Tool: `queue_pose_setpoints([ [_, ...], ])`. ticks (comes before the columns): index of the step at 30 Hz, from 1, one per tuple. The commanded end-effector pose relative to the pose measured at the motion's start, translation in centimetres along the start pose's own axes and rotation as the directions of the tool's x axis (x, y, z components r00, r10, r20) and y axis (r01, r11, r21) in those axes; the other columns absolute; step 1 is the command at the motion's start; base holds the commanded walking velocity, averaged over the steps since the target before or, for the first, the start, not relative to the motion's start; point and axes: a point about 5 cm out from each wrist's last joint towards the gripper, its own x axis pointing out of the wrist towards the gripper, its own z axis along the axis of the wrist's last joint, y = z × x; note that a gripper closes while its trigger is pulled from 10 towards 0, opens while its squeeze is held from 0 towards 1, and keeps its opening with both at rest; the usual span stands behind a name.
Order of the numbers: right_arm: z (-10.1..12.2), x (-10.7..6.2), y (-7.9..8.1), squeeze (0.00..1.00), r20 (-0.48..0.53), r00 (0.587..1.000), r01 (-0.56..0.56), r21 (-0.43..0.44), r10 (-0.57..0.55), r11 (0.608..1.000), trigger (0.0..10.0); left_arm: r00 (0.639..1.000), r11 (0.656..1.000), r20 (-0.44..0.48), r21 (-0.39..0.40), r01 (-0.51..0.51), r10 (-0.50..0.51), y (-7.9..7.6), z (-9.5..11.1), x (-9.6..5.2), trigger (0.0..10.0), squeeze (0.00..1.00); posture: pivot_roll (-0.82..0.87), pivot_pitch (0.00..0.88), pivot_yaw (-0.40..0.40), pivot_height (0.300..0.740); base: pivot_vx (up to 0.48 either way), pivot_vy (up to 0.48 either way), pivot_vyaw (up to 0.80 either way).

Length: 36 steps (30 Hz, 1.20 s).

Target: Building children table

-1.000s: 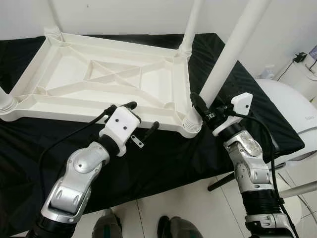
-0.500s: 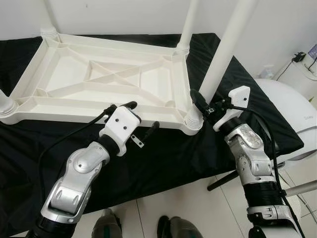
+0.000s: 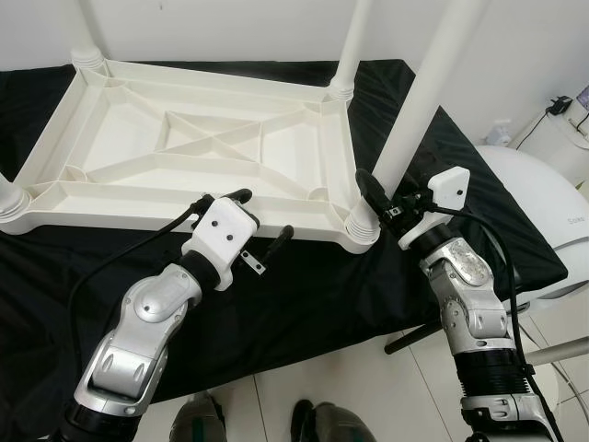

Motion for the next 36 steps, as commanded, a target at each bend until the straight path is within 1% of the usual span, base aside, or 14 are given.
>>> queue_pose_setpoints([
  [1, -3.5, -2.3, -1.8, 0.00, -0.177, 0.976, 0.134, 0.022, -0.128, 0.991, 10.0, 1.000, 1.000, 0.009, -0.003, 0.009, -0.009, -0.2, 0.3, 0.0, 10.0, 0.00, 0.06, 0.135, -0.091, 0.740, 0.000, 0.000, 0.00],
  [3, -3.8, -2.5, -2.2, 0.00, -0.189, 0.969, 0.167, 0.016, -0.161, 0.986, 10.0, 1.000, 1.000, 0.011, -0.002, 0.013, -0.013, -0.1, 0.4, 0.1, 10.0, 0.00, 0.06, 0.134, -0.088, 0.740, 0.000, 0.000, 0.00],
  [5, -3.8, -2.5, -2.2, 0.00, -0.189, 0.969, 0.167, 0.016, -0.161, 0.986, 10.0, 1.000, 1.000, 0.011, -0.002, 0.013, -0.013, -0.1, 0.4, 0.1, 10.0, 0.00, 0.06, 0.134, -0.088, 0.740, 0.000, 0.000, 0.00],
  [11, -4.3, -2.9, -2.7, 0.00, -0.195, 0.952, 0.241, 0.010, -0.234, 0.970, 10.0, 1.000, 1.000, 0.012, 0.001, 0.017, -0.017, 0.0, 0.5, 0.0, 10.0, 0.00, 0.06, 0.138, -0.086, 0.740, 0.000, 0.000, 0.00],
  [15, -4.4, -2.9, -2.7, 0.00, -0.197, 0.951, 0.244, 0.006, -0.238, 0.970, 10.0, 1.000, 1.000, 0.012, 0.002, 0.016, -0.016, 0.0, 0.6, 0.0, 10.0, 0.00, 0.07, 0.138, -0.085, 0.740, 0.000, 0.000, 0.00],
  [21, -4.4, -2.5, -2.0, 0.00, -0.185, 0.950, 0.254, 0.000, -0.249, 0.967, 10.0, 1.000, 1.000, 0.011, 0.005, 0.014, -0.014, 0.1, 0.6, -0.1, 10.0, 0.00, 0.07, 0.137, -0.084, 0.740, 0.000, 0.000, 0.00],
  [23, -4.4, -2.5, -2.0, 0.00, -0.185, 0.950, 0.254, 0.000, -0.249, 0.967, 10.0, 1.000, 1.000, 0.011, 0.005, 0.014, -0.014, 0.1, 0.6, -0.1, 10.0, 0.00, 0.07, 0.137, -0.084, 0.740, 0.000, 0.000, 0.00],
  [26, -4.4, -2.4, -1.5, 0.00, -0.172, 0.951, 0.259, -0.001, -0.256, 0.966, 10.0, 1.000, 1.000, 0.011, 0.005, 0.014, -0.014, 0.1, 0.6, -0.1, 10.0, 0.00, 0.07, 0.137, -0.084, 0.740, 0.000, 0.000, 0.00],
  [27, -4.4, -2.4, -1.5, 0.00, -0.172, 0.951, 0.259, -0.001, -0.256, 0.966, 10.0, 1.000, 1.000, 0.011, 0.005, 0.014, -0.014, 0.1, 0.6, -0.1, 10.0, 0.00, 0.07, 0.137, -0.084, 0.740, 0.000, 0.000, 0.00],
  [28, -4.4, -2.4, -1.1, 0.00, -0.165, 0.951, 0.265, -0.003, -0.262, 0.964, 10.0, 1.000, 1.000, 0.012, 0.004, 0.015, -0.015, 0.1, 0.6, -0.1, 10.0, 0.00, 0.07, 0.137, -0.083, 0.740, 0.000, 0.000, 0.00],
  [36, -4.2, -2.5, -0.6, 0.00, -0.148, 0.950, 0.280, 0.000, -0.277, 0.960, 10.0, 1.000, 1.000, 0.012, 0.002, 0.017, -0.017, 0.1, 0.7, -0.1, 10.0, 0.00, 0.07, 0.140, -0.083, 0.740, 0.000, 0.000, 0.00],
])
